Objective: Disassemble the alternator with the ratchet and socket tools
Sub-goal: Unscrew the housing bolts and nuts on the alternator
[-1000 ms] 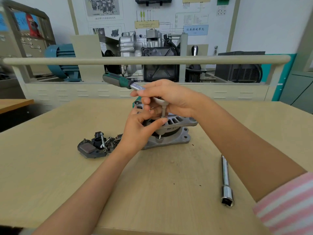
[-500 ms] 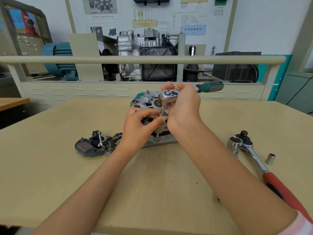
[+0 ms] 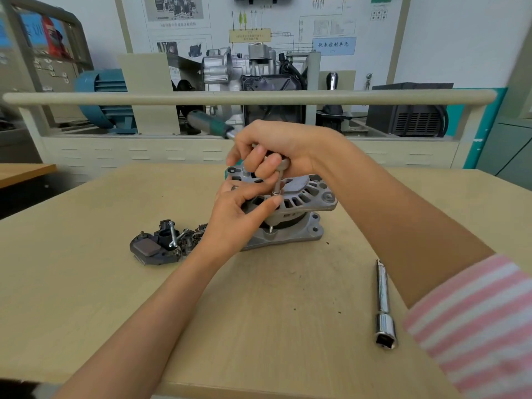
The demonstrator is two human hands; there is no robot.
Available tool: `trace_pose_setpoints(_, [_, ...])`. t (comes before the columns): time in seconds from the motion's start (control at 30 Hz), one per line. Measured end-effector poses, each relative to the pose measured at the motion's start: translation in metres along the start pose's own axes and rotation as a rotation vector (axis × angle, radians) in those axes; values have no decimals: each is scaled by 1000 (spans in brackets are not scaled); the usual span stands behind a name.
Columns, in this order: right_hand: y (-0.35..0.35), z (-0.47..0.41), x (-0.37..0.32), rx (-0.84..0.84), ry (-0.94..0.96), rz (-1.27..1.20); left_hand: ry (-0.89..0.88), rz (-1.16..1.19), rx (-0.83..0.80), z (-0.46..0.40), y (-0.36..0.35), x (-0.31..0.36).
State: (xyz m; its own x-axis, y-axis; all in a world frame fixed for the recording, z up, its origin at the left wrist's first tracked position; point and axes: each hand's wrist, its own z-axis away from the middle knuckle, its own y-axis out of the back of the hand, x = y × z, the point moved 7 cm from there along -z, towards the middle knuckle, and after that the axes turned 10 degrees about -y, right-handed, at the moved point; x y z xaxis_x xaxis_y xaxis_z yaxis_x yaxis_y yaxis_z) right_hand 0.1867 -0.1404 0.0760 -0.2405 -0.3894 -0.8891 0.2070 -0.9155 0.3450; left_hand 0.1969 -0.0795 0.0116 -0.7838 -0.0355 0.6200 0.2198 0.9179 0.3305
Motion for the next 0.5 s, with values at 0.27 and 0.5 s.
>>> trace_pose_setpoints(0.27, [-10,2,7,-311,45,-297,-33,57,-3,-2,-1,3])
trace_pose_setpoints(0.5, [20,22,34,604,465,-978,-27,63,60,-1,0,-1])
